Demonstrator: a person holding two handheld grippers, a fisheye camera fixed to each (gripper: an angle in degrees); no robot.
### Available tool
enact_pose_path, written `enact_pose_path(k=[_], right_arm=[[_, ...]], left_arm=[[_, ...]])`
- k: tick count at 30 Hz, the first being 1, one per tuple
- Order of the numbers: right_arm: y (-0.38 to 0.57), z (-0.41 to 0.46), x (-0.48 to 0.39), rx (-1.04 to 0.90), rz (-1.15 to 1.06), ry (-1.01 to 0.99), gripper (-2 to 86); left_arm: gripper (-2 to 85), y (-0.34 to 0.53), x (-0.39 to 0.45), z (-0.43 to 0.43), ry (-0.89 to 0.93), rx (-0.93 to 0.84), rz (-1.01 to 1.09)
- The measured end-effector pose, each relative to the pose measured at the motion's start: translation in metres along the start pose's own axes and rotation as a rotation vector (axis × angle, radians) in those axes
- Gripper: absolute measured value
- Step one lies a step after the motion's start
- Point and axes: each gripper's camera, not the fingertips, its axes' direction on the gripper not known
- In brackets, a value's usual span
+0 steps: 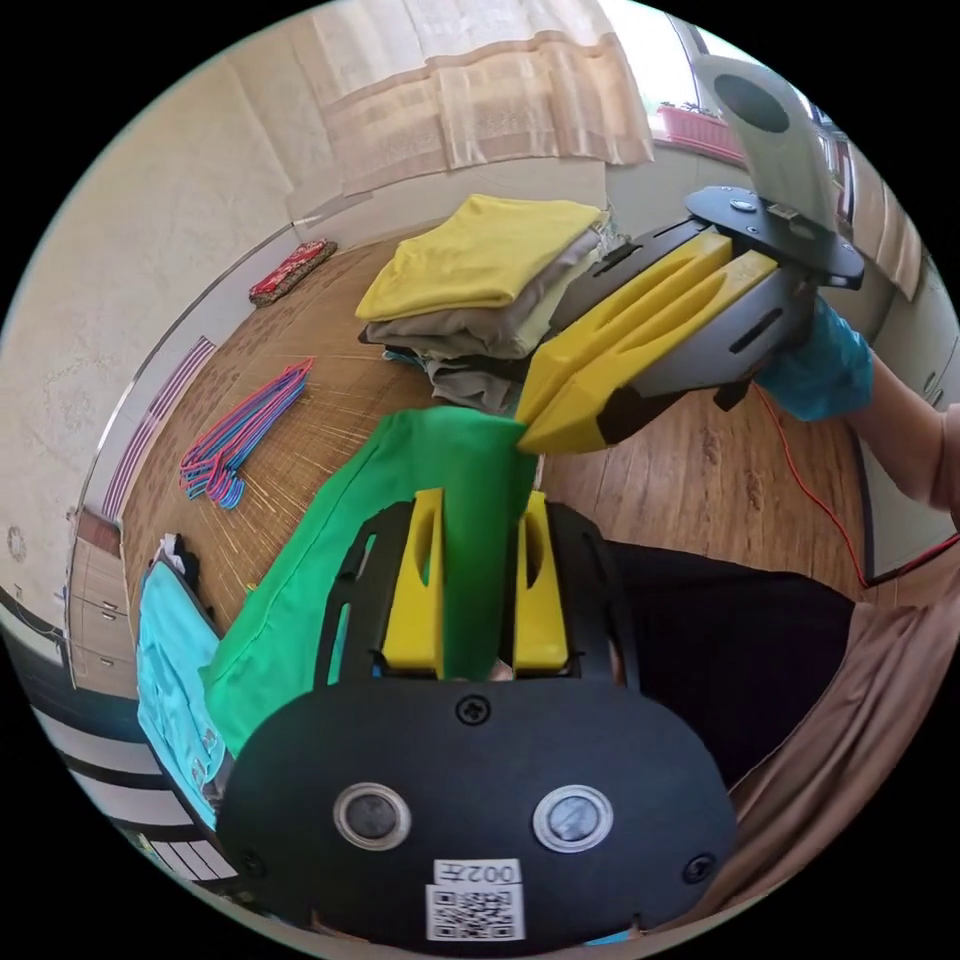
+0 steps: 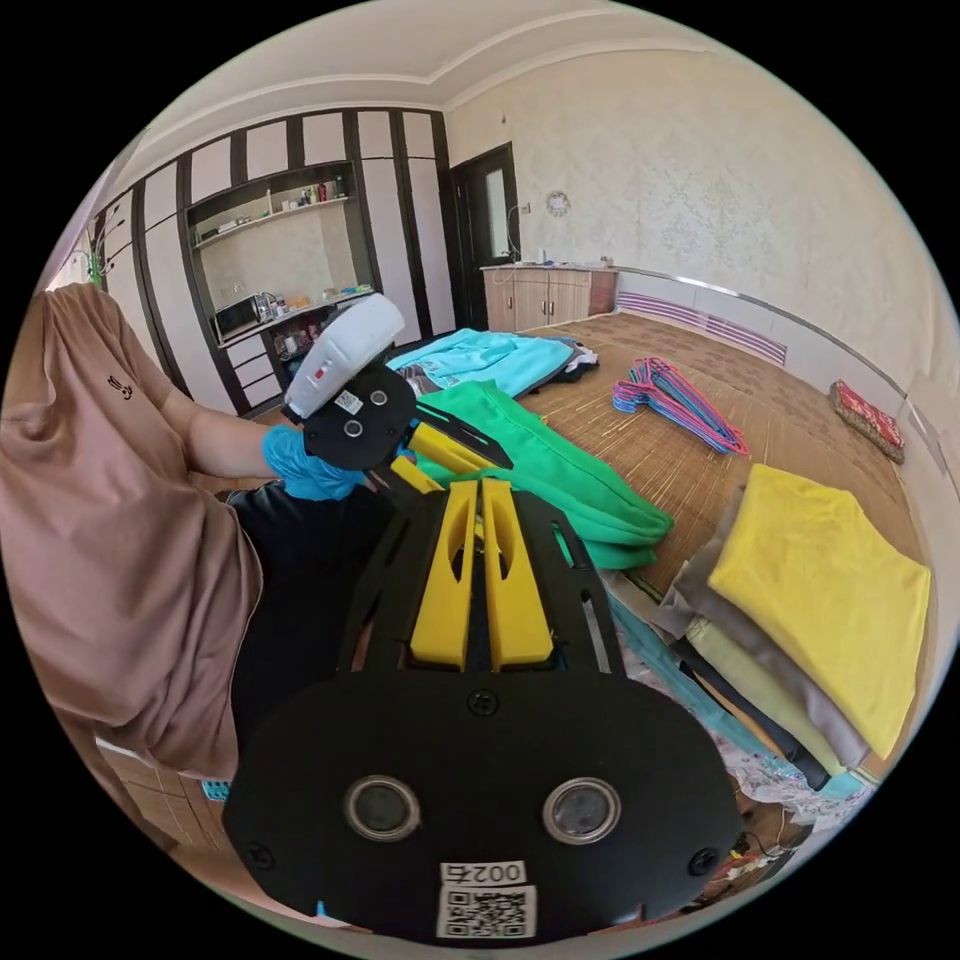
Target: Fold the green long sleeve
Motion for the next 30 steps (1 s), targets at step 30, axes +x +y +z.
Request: enact_pose_path(k=[30], right_arm=[[-0.088, 0.113, -0.043, -0.357, -0.320, 0.323, 6.8]], left_arm=[[-0.9, 0.012, 0.009, -0.062, 0.171, 0.052, -0.095]])
